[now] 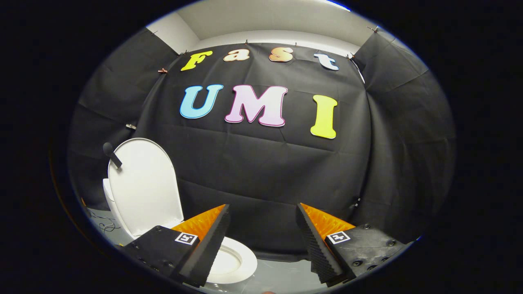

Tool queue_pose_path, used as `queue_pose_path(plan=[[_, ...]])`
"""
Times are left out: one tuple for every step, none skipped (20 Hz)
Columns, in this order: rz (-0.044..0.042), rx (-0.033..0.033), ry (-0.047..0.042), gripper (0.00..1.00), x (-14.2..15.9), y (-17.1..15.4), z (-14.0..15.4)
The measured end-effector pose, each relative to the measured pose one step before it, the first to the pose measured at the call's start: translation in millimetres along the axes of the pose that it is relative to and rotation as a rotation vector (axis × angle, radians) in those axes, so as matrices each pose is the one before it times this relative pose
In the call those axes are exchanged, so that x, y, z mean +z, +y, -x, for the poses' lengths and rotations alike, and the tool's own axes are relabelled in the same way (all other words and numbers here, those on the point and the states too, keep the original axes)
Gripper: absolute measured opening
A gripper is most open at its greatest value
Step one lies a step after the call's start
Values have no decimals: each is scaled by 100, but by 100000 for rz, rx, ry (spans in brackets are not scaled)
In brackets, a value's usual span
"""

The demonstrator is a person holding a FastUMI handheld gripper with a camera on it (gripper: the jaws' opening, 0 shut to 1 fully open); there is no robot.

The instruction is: Open the toilet lid.

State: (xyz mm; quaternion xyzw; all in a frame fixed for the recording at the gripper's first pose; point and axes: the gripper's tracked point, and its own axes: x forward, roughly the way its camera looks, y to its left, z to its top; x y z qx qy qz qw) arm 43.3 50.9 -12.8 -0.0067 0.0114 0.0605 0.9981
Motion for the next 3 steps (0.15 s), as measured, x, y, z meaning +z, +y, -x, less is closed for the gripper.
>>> queue_pose_path(plan=[[-61,229,-109,99,102,52,-37],[-139,193,11,99,11,33,-11],[-195,102,137,99,-155,-77,59]])
